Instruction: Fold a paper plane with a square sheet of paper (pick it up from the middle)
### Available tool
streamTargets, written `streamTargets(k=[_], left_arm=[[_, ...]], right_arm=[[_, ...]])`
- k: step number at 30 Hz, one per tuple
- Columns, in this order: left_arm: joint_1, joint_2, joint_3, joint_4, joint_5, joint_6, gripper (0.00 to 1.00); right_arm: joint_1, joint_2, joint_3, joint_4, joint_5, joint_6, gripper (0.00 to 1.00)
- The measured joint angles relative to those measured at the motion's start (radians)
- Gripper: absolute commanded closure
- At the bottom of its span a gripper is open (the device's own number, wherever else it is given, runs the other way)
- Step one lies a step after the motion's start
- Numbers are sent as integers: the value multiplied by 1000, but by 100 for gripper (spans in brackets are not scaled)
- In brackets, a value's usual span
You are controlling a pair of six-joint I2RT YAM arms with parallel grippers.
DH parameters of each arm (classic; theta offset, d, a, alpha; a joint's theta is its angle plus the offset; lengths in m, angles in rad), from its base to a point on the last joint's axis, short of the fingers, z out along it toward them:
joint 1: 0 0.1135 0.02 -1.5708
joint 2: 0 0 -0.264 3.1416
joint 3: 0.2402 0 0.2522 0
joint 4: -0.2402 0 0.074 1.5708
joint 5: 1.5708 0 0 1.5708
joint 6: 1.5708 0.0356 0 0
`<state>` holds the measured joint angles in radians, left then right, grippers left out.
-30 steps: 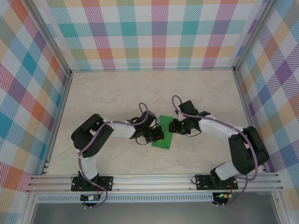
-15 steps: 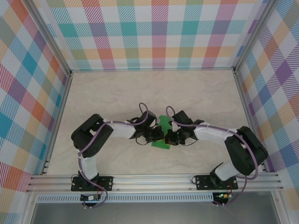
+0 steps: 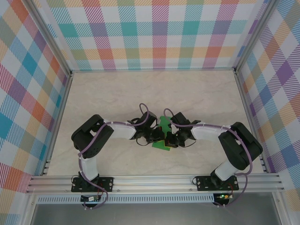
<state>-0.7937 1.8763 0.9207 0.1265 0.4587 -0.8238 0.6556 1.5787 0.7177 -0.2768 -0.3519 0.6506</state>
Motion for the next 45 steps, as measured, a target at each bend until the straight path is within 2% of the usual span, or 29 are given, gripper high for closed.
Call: streamTargets(k=[12,23,28,34,39,45], left_arm=[[-2,0,0,0,-5,-2,100],[-3,-2,0,-2,-8,-3,100],[-3,-2,0,-2,-8,-3,100],[-3,-2,0,-2,-7,-3,100],[-3,-2,13,-24,-8,-2,100],[-3,-2,24,-45,-11,1,100]], right_arm=[[-1,-43,-67,47,-9,0,100],[0,-134,-101,-109,3,-17,100],[0,-177,-52,-145,16,-19,100],[0,-117,16,-95,23,-19,100],[0,-43,13,-82,31,-19,100],[0,-24,-10,-66,37,-22,100]])
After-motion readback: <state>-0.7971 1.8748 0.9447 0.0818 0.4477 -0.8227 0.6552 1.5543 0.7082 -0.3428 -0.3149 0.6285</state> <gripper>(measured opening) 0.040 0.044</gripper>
